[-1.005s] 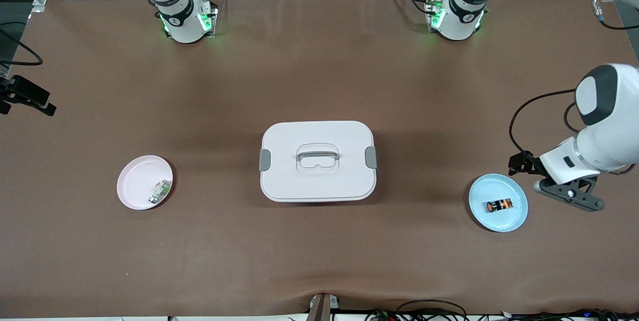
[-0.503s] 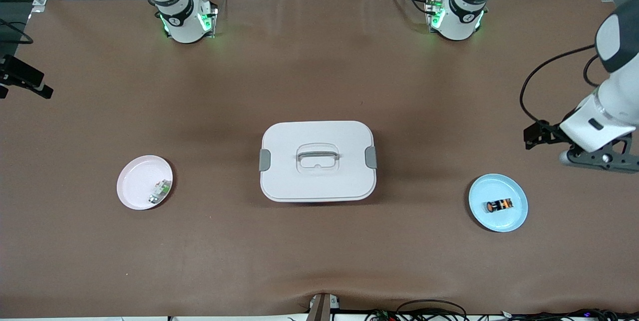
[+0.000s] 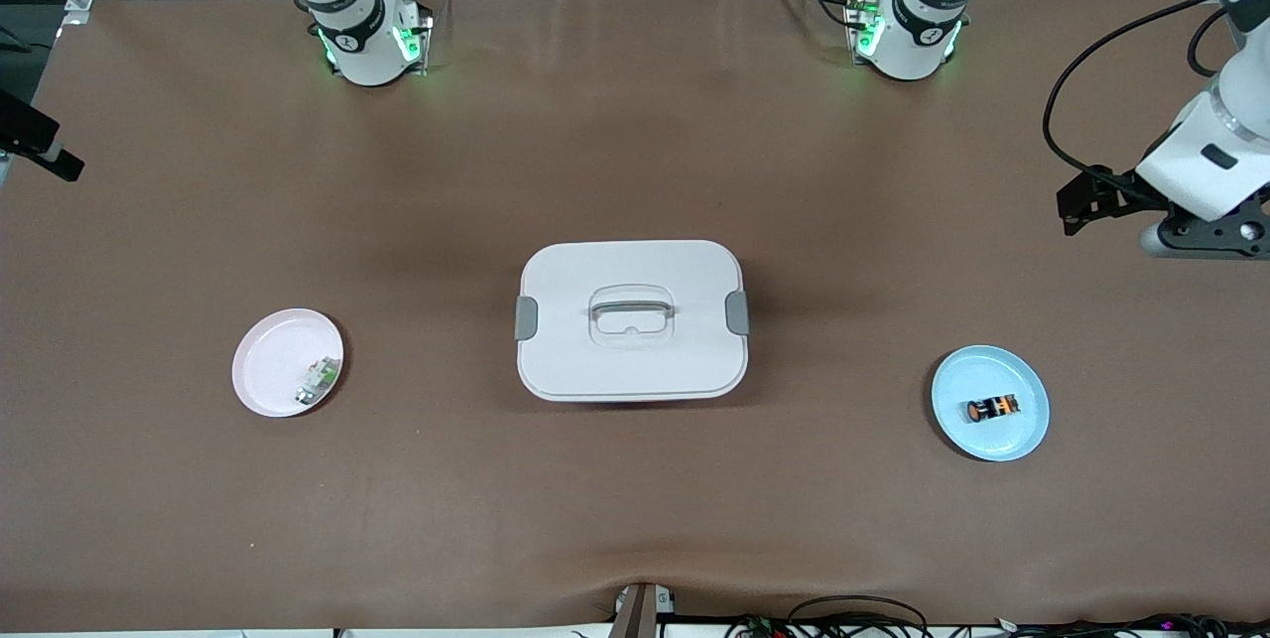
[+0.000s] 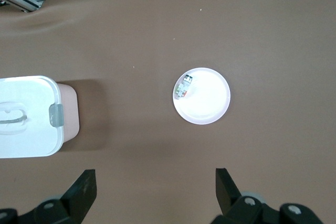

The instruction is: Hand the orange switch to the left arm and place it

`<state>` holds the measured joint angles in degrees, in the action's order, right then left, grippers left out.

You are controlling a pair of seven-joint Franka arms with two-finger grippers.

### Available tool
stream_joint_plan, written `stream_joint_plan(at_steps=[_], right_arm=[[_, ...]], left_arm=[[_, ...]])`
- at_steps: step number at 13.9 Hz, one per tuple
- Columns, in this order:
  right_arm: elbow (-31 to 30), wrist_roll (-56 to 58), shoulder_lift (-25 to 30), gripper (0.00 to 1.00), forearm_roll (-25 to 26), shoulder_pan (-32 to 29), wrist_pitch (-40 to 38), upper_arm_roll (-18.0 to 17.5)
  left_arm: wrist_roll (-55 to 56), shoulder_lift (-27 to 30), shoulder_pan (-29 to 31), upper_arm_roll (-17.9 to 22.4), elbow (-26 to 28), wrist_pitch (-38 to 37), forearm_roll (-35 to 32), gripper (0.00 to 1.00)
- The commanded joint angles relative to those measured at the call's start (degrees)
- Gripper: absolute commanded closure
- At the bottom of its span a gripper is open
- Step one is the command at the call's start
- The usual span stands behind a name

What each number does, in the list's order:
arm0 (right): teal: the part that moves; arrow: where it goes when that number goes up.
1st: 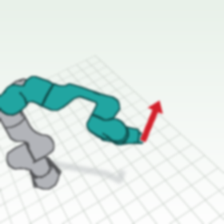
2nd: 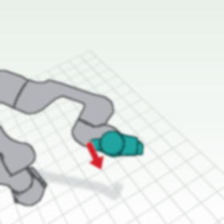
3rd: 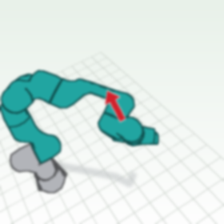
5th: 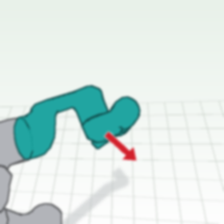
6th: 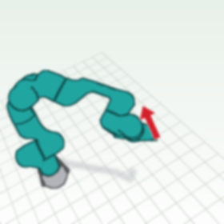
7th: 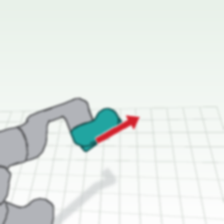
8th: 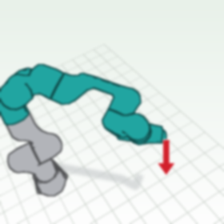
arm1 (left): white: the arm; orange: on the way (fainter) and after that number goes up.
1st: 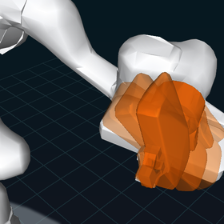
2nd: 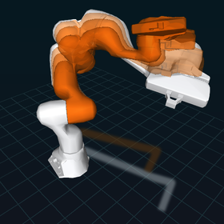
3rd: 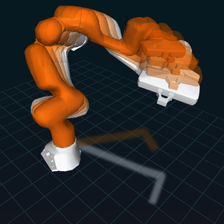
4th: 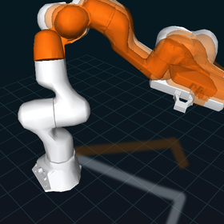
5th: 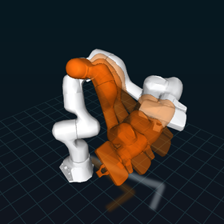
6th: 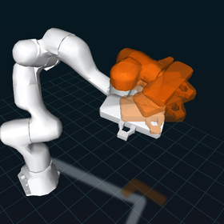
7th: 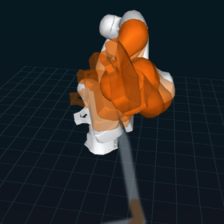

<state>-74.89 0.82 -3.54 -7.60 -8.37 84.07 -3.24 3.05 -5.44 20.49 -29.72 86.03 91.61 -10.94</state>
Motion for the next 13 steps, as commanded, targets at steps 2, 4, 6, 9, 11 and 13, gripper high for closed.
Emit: stream_joint_plan(at_steps=[2, 4, 6, 9, 11, 13], right_arm=[[0.1, 0.41, -3.13, 0.0, 1.18, 0.01, 1.36, -0.63], [0.01, 0.41, -3.66, 0.0, 1.27, -0.16, 1.18, -0.54], [0.01, 0.33, -4.02, 0.0, 1.44, -1.12, 1.18, -0.28], [-0.08, 0.41, -5.15, 0.0, 1.36, -2.45, 1.18, -0.28], [-0.17, 0.33, -6.12, 0.0, 1.36, -2.36, 0.66, -0.28], [-0.08, 0.33, -6.13, 0.0, 1.44, -2.62, 0.65, -0.28]], left_arm=[[-0.15, 3.94, -16.42, 16.16, 1.07, -3.8, 3.19, 0.0], [0.55, 6.92, -19.25, 19.42, 4.04, -4.16, 7.32, 0.0], [0.9, 9.82, -24.25, 25.12, 7.03, -4.07, 9.96, 0.0], [1.17, 13.34, -27.0, 27.18, 10.73, -3.81, 10.23, 0.0], [2.39, 15.45, -27.26, 27.26, 12.75, -3.37, 10.24, 0.0], [5.12, 16.86, -28.05, 27.26, 14.16, -3.28, 10.24, 0.0]])
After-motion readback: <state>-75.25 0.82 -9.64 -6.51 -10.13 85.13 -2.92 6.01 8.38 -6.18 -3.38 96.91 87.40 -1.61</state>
